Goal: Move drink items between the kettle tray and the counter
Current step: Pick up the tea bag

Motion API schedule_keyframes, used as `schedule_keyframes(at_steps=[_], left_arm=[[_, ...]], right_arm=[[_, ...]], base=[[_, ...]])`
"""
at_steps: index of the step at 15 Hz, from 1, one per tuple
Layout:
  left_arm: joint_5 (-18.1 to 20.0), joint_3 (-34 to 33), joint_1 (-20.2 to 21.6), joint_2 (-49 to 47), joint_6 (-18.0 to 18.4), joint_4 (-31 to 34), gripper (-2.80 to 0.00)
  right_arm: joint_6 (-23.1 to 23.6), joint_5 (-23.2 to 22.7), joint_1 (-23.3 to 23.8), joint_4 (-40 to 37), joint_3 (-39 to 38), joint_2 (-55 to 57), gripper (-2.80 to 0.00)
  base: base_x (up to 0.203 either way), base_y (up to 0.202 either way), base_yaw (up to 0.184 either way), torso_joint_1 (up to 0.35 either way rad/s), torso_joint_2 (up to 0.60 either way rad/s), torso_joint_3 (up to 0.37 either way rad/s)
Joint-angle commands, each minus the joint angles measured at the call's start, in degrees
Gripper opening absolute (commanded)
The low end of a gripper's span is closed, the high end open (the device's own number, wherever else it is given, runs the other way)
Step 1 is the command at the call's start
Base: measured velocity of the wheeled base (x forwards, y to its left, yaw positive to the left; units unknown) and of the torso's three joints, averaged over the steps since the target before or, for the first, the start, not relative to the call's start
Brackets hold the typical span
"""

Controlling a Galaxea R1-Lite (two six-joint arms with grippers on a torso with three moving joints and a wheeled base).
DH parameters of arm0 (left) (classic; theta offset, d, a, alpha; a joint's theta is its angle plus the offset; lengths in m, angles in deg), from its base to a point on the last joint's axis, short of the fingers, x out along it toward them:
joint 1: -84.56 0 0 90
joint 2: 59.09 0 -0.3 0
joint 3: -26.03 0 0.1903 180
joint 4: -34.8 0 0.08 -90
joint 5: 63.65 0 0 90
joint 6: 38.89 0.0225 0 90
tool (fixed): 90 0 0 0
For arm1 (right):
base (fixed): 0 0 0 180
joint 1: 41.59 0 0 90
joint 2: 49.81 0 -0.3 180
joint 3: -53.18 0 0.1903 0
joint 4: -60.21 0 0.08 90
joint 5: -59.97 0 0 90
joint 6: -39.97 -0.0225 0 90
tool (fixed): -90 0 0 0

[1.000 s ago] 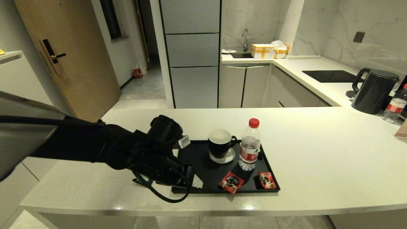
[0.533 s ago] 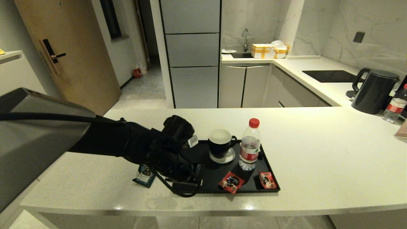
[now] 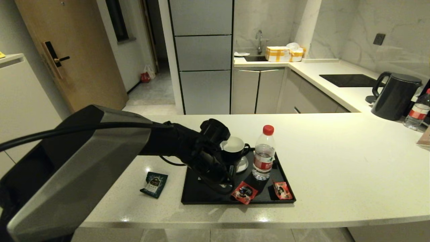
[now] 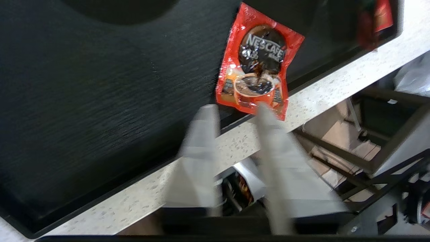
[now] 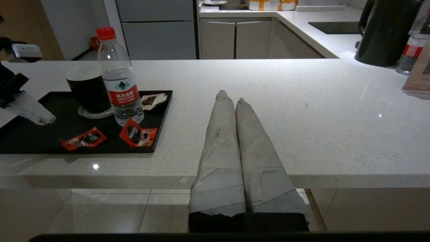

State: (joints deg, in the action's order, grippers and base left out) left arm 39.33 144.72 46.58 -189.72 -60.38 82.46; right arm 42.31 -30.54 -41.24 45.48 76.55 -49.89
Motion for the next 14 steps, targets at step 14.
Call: schedule_keyframes(at_steps=[14], left_arm=[[-12.98, 15.16, -4.91, -13.07, -5.14, 6.73, 0.0]], right_arm=[[0.03, -0.03, 0.0, 0.06, -2.29, 0.07, -2.8]], base=[[0.0, 0.0, 0.0, 0.0, 0.0, 0.0]])
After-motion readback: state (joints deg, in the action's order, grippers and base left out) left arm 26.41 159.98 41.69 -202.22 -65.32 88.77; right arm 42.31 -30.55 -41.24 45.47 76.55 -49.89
